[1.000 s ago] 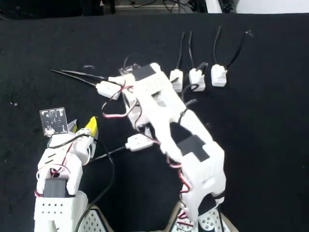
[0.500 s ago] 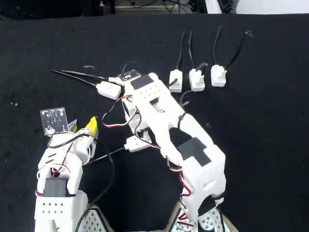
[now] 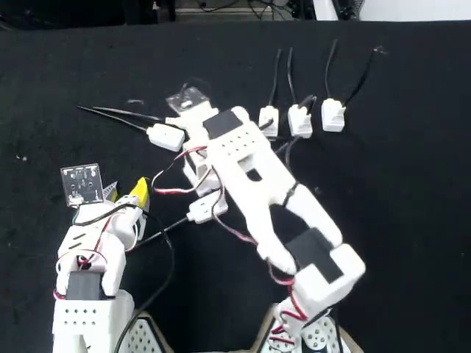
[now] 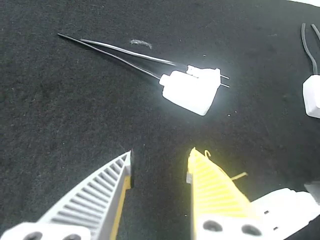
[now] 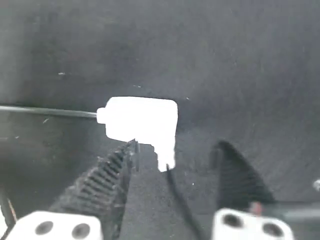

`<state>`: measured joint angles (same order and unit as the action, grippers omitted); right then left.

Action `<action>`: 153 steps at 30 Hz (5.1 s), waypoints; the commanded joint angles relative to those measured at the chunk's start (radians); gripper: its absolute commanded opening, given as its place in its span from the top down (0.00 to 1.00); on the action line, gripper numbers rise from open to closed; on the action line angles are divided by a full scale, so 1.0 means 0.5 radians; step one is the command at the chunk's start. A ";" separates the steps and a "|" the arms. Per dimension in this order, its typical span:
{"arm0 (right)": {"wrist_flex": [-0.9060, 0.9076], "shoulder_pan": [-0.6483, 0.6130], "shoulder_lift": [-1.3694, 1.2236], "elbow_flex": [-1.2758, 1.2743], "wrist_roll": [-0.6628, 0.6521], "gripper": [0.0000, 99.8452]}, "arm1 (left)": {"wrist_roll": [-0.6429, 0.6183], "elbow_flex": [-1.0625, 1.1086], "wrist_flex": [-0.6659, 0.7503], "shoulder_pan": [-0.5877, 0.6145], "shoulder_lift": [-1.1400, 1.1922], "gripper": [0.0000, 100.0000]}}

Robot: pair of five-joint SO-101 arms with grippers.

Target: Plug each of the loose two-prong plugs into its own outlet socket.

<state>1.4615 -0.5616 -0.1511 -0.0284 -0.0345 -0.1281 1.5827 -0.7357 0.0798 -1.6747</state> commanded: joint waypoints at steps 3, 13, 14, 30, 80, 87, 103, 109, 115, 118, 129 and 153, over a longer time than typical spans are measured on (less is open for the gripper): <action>0.018 -0.068 0.213 0.038 -0.052 0.74 | 0.000 -0.038 0.003 0.017 -0.025 0.81; 0.344 -0.052 0.367 0.321 -0.733 0.74 | 0.000 -0.038 0.003 0.020 -0.025 0.81; 0.384 -0.058 0.376 0.354 -0.773 0.74 | 0.000 -0.038 0.003 0.020 -0.025 0.81; 0.356 -0.061 0.161 0.296 -1.651 0.74 | -0.393 -0.087 0.021 0.606 -0.021 0.81; 0.295 0.132 0.005 0.707 -0.967 0.99 | -0.724 -0.106 0.138 1.054 -0.021 0.81; 0.221 0.307 -0.087 0.984 -0.021 0.99 | -0.724 -0.106 0.135 1.054 -0.021 0.81; 0.230 0.460 -1.079 2.113 0.629 0.99 | -0.724 -0.106 0.129 1.051 -0.021 0.81; 0.377 0.491 -1.330 2.469 0.933 0.99 | -0.724 -0.106 0.132 1.051 -0.021 0.81; 0.482 0.433 -1.438 2.751 0.933 0.99 | -0.724 -0.106 0.135 1.051 -0.021 0.81; 0.423 0.473 -1.527 2.745 0.924 0.99 | -0.724 -0.106 0.132 1.051 -0.021 0.81; 0.460 0.491 -1.637 2.748 0.770 0.99 | -0.724 -0.106 0.129 1.051 -0.021 0.81; 0.574 0.617 -1.855 2.760 0.509 0.99 | -0.724 -0.106 0.129 1.051 -0.021 0.81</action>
<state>1.7315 -0.2762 -1.0902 1.2881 0.2386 -0.4780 1.5827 -0.6866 0.6061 -1.6747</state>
